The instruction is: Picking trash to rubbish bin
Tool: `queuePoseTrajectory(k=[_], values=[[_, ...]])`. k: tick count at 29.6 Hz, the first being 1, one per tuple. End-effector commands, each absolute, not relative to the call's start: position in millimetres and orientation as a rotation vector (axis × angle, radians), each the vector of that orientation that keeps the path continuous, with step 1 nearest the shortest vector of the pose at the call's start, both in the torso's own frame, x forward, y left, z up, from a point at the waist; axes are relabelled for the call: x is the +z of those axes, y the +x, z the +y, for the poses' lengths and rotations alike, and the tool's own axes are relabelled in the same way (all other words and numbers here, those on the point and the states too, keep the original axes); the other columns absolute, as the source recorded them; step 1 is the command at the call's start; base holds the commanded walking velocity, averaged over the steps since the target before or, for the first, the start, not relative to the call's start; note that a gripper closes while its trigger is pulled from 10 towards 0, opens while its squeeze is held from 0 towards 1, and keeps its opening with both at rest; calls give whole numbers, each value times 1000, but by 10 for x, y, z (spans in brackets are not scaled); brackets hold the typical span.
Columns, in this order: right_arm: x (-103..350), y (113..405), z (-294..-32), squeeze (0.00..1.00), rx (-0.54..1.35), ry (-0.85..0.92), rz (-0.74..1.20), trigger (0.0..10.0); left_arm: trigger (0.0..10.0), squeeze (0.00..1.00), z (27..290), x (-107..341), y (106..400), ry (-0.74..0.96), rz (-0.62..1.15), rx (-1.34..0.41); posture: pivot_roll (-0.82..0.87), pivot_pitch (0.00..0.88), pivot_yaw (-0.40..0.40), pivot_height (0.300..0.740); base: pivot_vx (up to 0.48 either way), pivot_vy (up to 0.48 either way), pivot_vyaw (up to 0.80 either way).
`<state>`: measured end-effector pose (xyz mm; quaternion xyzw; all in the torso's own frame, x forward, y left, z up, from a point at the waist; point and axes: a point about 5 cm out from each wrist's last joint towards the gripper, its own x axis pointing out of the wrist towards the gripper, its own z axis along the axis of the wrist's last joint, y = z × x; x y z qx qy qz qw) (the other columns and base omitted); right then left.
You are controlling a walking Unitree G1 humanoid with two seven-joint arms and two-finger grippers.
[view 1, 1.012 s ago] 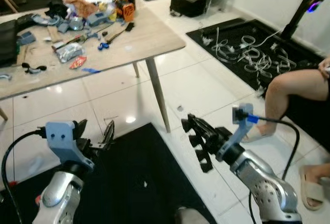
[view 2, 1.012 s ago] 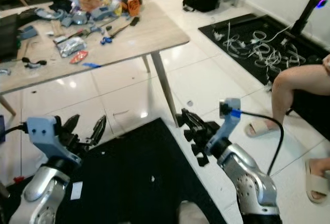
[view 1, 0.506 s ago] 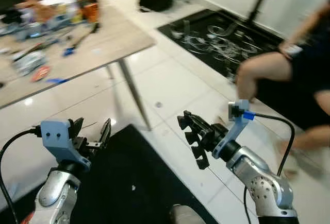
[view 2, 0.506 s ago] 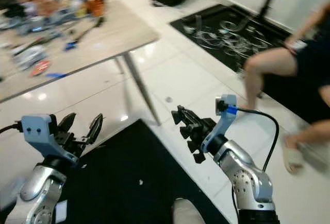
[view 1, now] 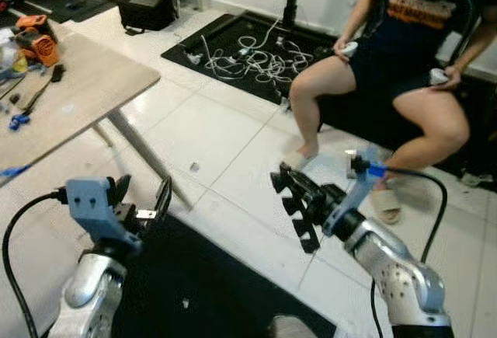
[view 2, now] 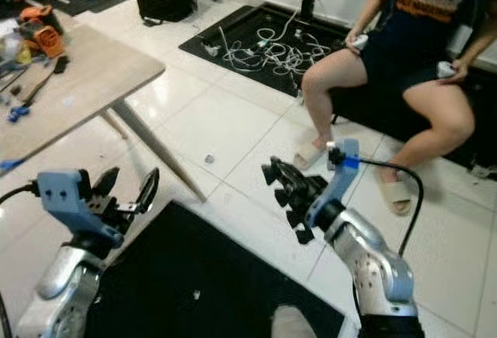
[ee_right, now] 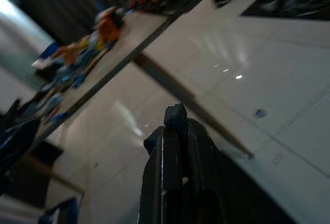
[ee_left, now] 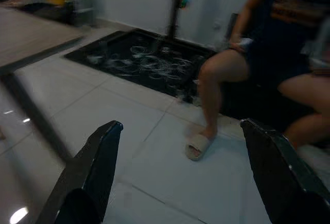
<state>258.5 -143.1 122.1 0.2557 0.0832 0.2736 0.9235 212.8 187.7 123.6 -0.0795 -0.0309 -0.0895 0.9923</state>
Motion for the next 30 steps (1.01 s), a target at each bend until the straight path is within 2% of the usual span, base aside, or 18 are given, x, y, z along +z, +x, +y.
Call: queuePoseTrajectory(k=[1,13,27,30], values=[[1210,2591,-1441,0,544,520,170,10000,10000,0,1908,1199,2131,-167,-35,-179,-188,0,58,740,0,0,-800],[1228,2590,-1414,0,546,519,163,10000,10000,0,1945,1218,2141,-160,-39,-170,-152,0,52,740,0,0,-800],[1218,2569,-1396,0,565,526,183,10000,10000,0,1962,1230,2106,-161,-51,-148,-121,0,-4,740,0,0,-114],[1213,2564,-1404,0,566,525,187,10000,10000,0,1955,1230,2101,-161,-52,-147,-120,0,-8,740,0,0,-800]])
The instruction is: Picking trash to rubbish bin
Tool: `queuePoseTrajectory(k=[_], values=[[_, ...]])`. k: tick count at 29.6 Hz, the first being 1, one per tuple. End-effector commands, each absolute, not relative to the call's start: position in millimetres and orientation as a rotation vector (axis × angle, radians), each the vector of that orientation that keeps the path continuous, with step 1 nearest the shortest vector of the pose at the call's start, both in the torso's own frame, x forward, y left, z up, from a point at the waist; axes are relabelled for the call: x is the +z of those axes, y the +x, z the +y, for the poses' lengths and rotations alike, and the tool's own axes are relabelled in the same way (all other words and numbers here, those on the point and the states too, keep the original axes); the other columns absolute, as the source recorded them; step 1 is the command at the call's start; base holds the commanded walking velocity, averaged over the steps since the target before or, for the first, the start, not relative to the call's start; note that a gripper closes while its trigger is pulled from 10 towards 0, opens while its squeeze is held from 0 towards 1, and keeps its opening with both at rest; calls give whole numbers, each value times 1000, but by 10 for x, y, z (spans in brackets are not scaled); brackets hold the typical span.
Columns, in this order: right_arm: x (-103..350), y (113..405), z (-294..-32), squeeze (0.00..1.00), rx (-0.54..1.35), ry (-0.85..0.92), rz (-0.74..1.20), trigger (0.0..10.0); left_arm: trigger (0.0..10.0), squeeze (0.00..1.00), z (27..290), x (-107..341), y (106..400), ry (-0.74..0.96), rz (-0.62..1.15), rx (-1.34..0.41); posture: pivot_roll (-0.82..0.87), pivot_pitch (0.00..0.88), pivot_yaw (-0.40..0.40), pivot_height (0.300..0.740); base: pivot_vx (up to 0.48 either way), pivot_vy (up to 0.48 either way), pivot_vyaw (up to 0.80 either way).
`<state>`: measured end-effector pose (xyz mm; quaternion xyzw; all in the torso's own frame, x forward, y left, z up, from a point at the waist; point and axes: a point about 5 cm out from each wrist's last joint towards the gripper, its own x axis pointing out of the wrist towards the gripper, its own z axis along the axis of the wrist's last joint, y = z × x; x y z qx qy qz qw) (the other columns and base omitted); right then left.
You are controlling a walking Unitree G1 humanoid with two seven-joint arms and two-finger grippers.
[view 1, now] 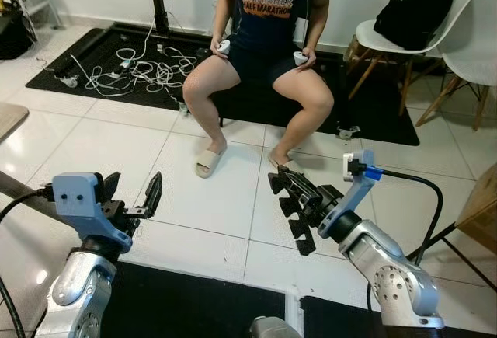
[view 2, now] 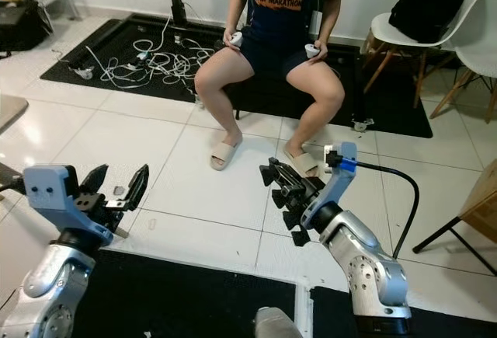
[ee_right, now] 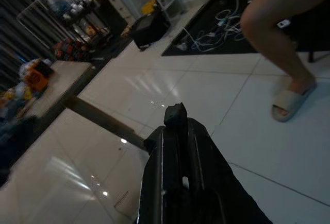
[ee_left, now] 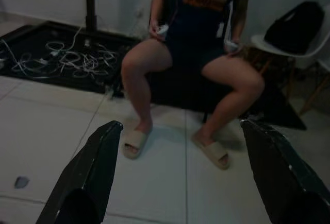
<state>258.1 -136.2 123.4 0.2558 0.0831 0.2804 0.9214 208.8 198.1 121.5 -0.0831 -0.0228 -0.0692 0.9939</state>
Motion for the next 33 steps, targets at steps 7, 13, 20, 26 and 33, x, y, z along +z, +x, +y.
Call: queuePoseTrajectory(k=[7,13,20,26,33], values=[[1215,2570,-1413,0,565,529,183,10000,10000,0,1950,1231,2105,-162,-53,-149,-122,0,-5,740,0,0,-800],[1229,2575,-1429,0,557,546,166,10000,10000,0,1950,1231,2109,-162,-52,-151,-123,0,-3,740,0,0,-400],[1237,2573,-1434,0,555,553,157,10000,10000,0,1950,1233,2106,-158,-54,-153,-123,0,-1,740,0,0,0],[1231,2566,-1423,0,555,547,170,10000,10000,0,1952,1234,2100,-154,-52,-154,-121,0,2,740,0,0,-104],[1221,2560,-1418,0,556,546,180,10000,10000,0,1953,1231,2096,-154,-49,-153,-120,0,2,740,0,0,-775]])
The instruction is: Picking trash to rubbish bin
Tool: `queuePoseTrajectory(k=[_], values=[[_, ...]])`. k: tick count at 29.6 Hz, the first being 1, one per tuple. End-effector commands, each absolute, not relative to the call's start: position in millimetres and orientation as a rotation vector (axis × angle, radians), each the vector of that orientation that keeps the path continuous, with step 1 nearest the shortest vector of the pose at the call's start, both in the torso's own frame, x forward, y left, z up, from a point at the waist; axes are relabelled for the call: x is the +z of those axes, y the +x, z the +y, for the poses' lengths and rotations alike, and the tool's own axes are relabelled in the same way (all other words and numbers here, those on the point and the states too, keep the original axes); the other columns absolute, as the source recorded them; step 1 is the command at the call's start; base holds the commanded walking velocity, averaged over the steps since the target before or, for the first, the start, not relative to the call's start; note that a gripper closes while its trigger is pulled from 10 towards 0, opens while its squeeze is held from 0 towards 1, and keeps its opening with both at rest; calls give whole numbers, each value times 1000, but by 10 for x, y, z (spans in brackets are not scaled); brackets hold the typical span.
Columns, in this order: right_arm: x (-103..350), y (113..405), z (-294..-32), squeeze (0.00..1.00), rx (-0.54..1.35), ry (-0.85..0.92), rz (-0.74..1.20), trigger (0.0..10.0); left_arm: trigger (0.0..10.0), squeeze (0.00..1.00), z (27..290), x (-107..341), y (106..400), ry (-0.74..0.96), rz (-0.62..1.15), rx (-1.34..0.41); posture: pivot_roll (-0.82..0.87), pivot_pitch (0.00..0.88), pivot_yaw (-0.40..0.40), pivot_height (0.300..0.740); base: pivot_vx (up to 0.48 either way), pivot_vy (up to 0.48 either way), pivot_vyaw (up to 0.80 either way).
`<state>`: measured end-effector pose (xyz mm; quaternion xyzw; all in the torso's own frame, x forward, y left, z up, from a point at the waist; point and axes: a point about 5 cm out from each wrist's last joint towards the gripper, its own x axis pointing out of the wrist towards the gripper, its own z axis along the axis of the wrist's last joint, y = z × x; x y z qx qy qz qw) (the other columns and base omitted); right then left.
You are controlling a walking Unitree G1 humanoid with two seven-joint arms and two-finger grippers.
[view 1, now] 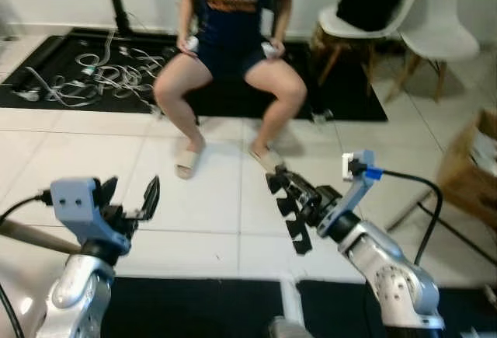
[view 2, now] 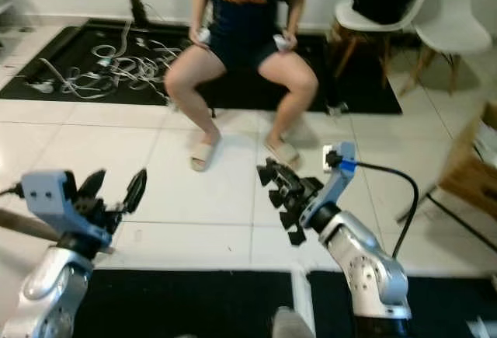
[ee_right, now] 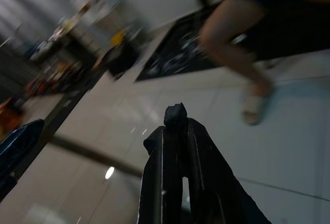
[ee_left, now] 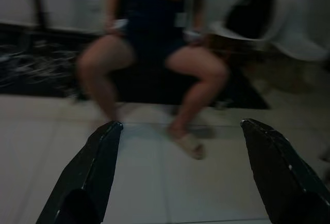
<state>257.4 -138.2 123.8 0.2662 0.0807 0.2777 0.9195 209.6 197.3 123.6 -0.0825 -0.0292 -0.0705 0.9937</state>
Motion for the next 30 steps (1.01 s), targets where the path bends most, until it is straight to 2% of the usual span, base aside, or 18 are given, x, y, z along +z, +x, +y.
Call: queuePoseTrajectory(k=[1,30], values=[[1221,2560,-1418,0,556,546,180,10000,10000,0,1953,1231,2096,-154,-49,-153,-120,0,2,740,0,0,-800],[1229,2563,-1427,0,553,554,177,10000,10000,0,1945,1235,2094,-154,-49,-154,-118,0,1,740,0,0,-800]])
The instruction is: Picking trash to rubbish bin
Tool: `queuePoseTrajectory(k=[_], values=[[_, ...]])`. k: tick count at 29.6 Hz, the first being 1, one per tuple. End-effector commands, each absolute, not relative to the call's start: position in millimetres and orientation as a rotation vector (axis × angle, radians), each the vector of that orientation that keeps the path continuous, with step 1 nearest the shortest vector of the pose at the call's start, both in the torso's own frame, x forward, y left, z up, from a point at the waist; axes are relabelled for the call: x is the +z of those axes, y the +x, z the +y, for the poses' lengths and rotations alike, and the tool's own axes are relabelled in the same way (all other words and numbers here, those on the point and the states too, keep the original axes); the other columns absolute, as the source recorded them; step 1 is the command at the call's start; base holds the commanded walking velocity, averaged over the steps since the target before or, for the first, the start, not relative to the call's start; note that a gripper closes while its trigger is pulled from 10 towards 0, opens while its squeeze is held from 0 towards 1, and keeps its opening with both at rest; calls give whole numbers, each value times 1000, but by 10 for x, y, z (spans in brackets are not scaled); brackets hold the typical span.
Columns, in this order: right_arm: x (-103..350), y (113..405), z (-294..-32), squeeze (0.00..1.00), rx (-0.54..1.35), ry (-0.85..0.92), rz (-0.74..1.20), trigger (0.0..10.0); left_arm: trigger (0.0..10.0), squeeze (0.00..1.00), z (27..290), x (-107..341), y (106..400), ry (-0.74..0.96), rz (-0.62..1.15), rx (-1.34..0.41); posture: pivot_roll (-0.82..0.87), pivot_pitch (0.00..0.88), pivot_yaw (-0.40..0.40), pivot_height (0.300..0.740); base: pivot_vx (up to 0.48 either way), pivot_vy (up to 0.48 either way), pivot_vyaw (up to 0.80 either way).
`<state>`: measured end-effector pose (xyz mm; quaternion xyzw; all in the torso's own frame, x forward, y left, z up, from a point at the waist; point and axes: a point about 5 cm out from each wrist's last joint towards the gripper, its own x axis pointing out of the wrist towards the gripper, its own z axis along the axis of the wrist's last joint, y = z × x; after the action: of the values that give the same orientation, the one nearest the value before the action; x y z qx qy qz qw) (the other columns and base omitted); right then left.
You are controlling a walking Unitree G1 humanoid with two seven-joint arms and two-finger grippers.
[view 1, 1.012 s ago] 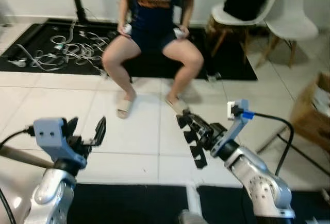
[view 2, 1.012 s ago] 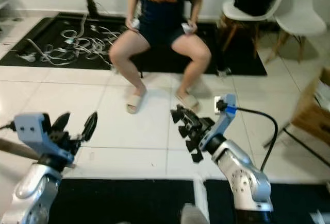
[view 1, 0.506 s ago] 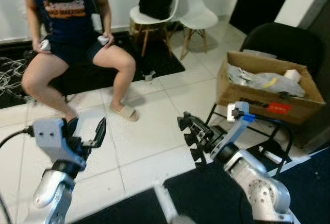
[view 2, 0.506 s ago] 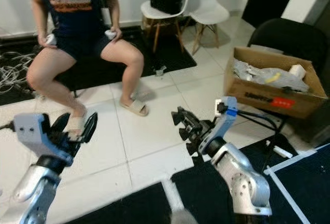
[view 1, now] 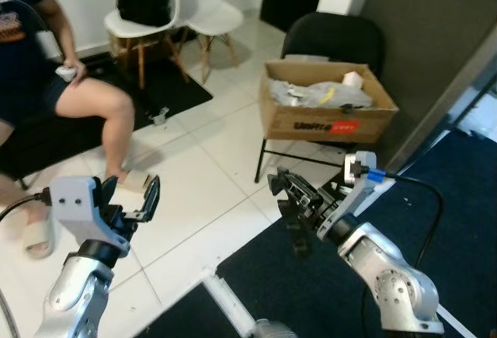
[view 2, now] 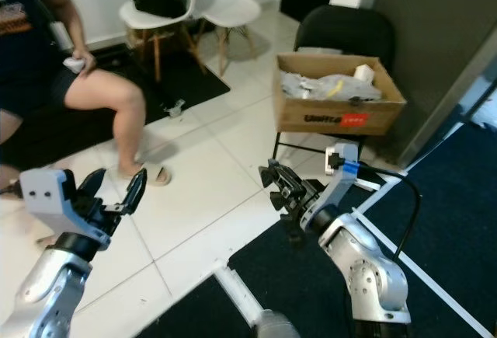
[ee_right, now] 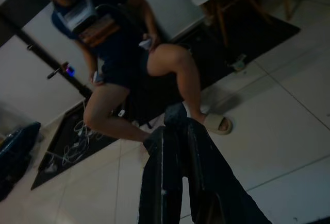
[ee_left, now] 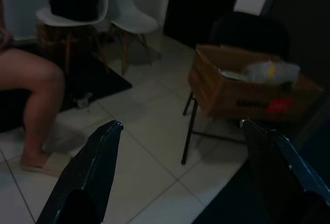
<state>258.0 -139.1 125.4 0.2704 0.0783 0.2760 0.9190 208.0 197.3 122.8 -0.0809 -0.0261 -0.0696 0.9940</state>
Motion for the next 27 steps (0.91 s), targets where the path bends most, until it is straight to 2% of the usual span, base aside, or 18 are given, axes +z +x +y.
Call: queuePoseTrajectory(k=[1,27], values=[[1230,2564,-1428,0,553,554,177,10000,10000,0,1944,1236,2095,-154,-50,-154,-118,0,1,740,0,0,-800],[1232,2584,-1446,0,542,559,173,10000,10000,0,1937,1224,2105,-146,-39,-155,-112,0,-2,740,0,0,-800]])
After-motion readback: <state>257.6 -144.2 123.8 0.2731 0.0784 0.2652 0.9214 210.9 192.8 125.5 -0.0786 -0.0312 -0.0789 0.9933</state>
